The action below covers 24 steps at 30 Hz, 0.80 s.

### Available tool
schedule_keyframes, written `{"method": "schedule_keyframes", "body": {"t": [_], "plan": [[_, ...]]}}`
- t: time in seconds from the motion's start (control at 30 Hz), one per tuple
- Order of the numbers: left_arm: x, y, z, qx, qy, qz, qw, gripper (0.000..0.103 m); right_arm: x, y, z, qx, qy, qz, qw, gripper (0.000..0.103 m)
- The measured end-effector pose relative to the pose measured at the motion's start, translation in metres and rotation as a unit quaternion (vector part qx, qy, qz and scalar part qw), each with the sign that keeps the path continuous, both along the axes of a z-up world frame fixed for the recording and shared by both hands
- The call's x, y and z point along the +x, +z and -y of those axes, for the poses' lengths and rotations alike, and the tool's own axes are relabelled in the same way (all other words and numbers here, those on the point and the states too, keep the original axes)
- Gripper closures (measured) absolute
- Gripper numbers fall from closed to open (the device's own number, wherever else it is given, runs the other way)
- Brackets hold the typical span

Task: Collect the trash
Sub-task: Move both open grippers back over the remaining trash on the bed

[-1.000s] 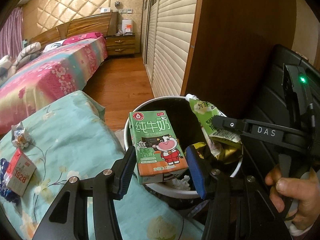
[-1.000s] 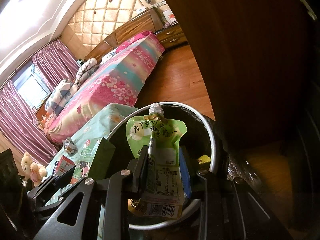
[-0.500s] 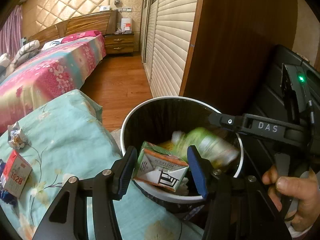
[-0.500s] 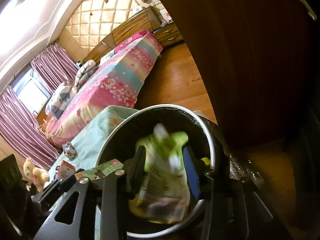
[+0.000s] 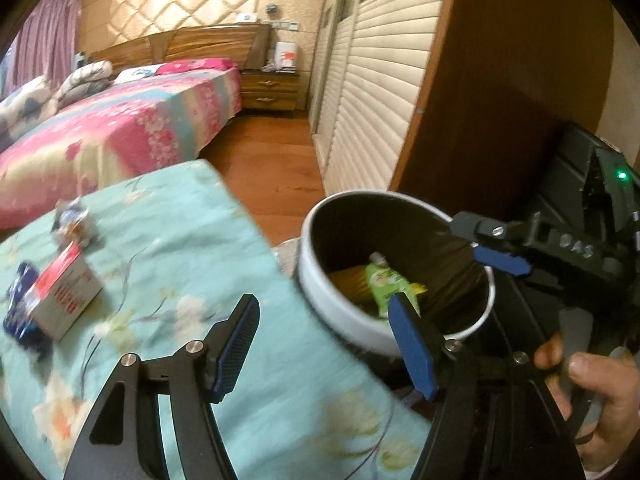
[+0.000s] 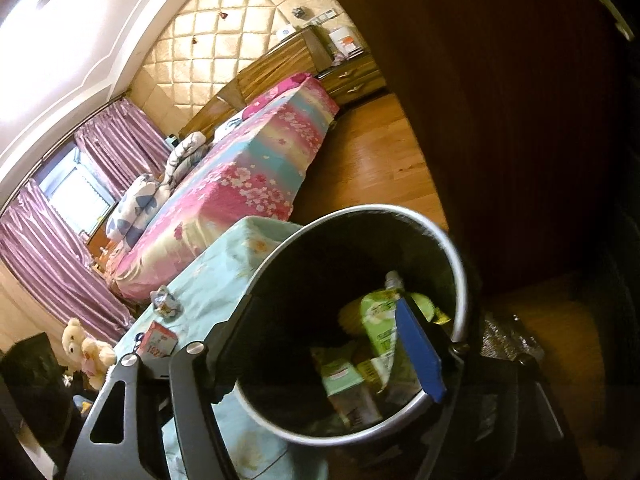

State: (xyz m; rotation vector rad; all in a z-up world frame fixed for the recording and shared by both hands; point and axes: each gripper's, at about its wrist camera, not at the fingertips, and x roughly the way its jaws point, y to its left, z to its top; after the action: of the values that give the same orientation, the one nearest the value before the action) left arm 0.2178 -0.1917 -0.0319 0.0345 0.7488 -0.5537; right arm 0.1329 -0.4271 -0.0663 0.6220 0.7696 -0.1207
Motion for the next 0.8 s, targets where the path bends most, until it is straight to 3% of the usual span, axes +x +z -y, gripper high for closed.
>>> {"method": "schedule_keyframes", "body": {"t": [0.4,0.57,0.8], "plan": [[-0.025,-0.010,-0.076,-0.003,0.082,-0.016,0.9965,0.037,0.009,0.008,-0.069,-0.015,0.072,0.014,0.997,0.023],[-0.037,-0.008,-0.109,-0.005,0.114,-0.020,0.9933,0.037,0.012,0.008,-0.101,-0.023,0.107,0.019,0.994,0.013],[-0.048,-0.012,-0.149,-0.012,0.157,-0.033,0.9870,0.037,0.016,-0.003,-0.148,-0.021,0.151,0.010,0.988,0.013]]}}
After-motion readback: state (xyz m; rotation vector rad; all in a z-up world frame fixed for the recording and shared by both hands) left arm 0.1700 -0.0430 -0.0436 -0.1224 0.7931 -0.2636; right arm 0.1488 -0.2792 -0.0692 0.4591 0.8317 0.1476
